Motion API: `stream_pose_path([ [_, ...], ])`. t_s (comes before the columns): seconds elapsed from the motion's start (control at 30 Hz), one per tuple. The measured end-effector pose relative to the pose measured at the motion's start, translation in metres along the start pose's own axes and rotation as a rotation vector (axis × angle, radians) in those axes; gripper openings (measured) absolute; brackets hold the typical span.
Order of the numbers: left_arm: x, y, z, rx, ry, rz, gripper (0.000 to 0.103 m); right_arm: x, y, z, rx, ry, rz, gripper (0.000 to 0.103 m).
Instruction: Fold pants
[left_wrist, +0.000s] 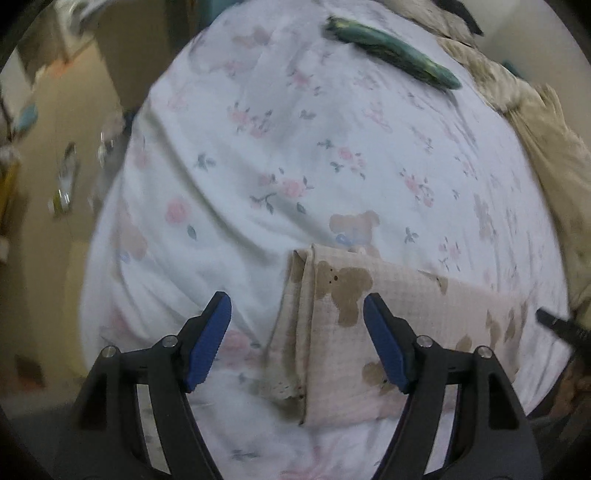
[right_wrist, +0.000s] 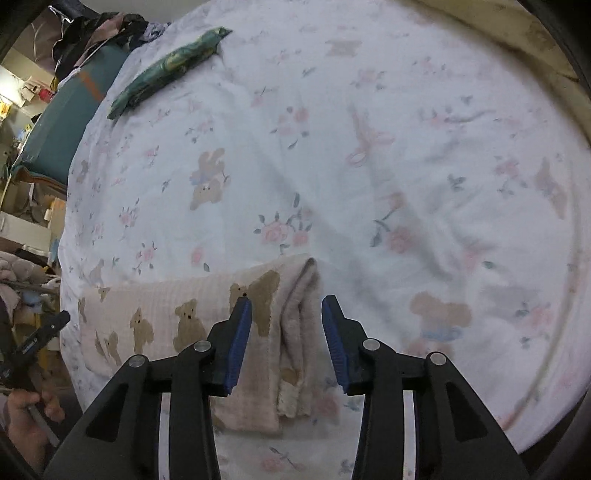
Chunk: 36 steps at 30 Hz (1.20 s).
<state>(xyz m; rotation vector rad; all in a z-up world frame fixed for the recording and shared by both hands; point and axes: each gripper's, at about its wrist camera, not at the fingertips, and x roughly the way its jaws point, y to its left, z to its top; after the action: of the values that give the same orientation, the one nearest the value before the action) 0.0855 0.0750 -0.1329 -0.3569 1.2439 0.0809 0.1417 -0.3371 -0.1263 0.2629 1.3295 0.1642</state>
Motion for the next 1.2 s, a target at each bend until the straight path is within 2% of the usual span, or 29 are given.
stream_pose_path([
  [0.07,0.01,0.0,-0.001,-0.031,0.02,-0.011,0.058,0.009,0.009,-0.002,-0.016,0.016,0.02,0.04],
  [0.13,0.02,-0.001,-0.001,-0.029,0.059,-0.034,0.051,0.018,0.02,-0.007,-0.049,0.035,0.004,0.039],
  [0.2,0.025,-0.008,-0.002,0.003,0.079,-0.045,0.044,0.027,0.028,-0.009,-0.09,0.053,-0.018,0.027],
  [0.23,0.024,-0.008,-0.003,0.021,0.082,-0.045,0.032,0.028,0.029,-0.01,-0.103,0.054,-0.029,0.022],
  [0.27,0.025,-0.014,-0.004,0.058,0.09,-0.039,0.016,0.028,0.03,-0.01,-0.119,0.051,-0.044,0.007],
  [0.3,0.027,-0.02,-0.005,0.095,0.098,-0.028,0.006,0.028,0.031,-0.01,-0.134,0.049,-0.059,0.001],
  [0.33,0.027,-0.023,-0.004,0.115,0.099,-0.021,0.003,0.027,0.03,-0.01,-0.137,0.047,-0.055,0.001],
  [0.4,0.025,-0.026,-0.003,0.139,0.09,-0.021,0.002,0.023,0.026,-0.009,-0.137,0.043,-0.049,0.001],
  [0.5,0.013,-0.02,0.006,0.117,0.05,-0.036,0.002,0.015,0.017,-0.006,-0.12,0.006,-0.077,0.001],
  [0.57,0.009,-0.015,0.01,0.117,0.028,-0.007,0.001,0.014,0.018,-0.007,-0.121,0.007,-0.075,0.001],
  [0.63,0.008,-0.012,0.01,0.116,0.02,0.015,0.002,0.016,0.022,-0.01,-0.149,0.009,-0.11,0.001],
  [0.7,0.01,-0.008,0.008,0.104,0.036,0.044,0.006,0.015,0.024,-0.013,-0.155,0.007,-0.137,0.001],
  [0.8,0.005,-0.001,0.004,0.106,0.022,0.124,0.006,0.008,0.027,-0.017,-0.179,-0.006,-0.207,0.006],
  [0.83,-0.001,-0.002,0.002,0.108,0.004,0.146,0.011,0.004,0.03,-0.018,-0.194,-0.025,-0.228,0.006],
  [0.93,-0.024,-0.014,-0.006,0.157,-0.063,0.028,0.021,-0.017,0.041,-0.026,-0.224,-0.085,-0.18,0.006],
  [1.0,-0.029,-0.027,-0.013,0.213,-0.096,-0.035,0.027,-0.026,0.056,-0.032,-0.274,-0.112,-0.096,0.006],
  [1.07,-0.019,-0.049,-0.021,0.276,-0.066,-0.126,0.029,-0.022,0.074,-0.038,-0.326,-0.09,0.011,0.006],
  [1.13,0.0,-0.063,-0.027,0.286,-0.018,-0.218,0.029,-0.009,0.09,-0.043,-0.349,-0.049,0.111,0.006],
  [1.2,0.01,-0.065,-0.028,0.205,0.001,-0.274,0.028,0.004,0.105,-0.051,-0.369,-0.02,0.168,0.006],
])
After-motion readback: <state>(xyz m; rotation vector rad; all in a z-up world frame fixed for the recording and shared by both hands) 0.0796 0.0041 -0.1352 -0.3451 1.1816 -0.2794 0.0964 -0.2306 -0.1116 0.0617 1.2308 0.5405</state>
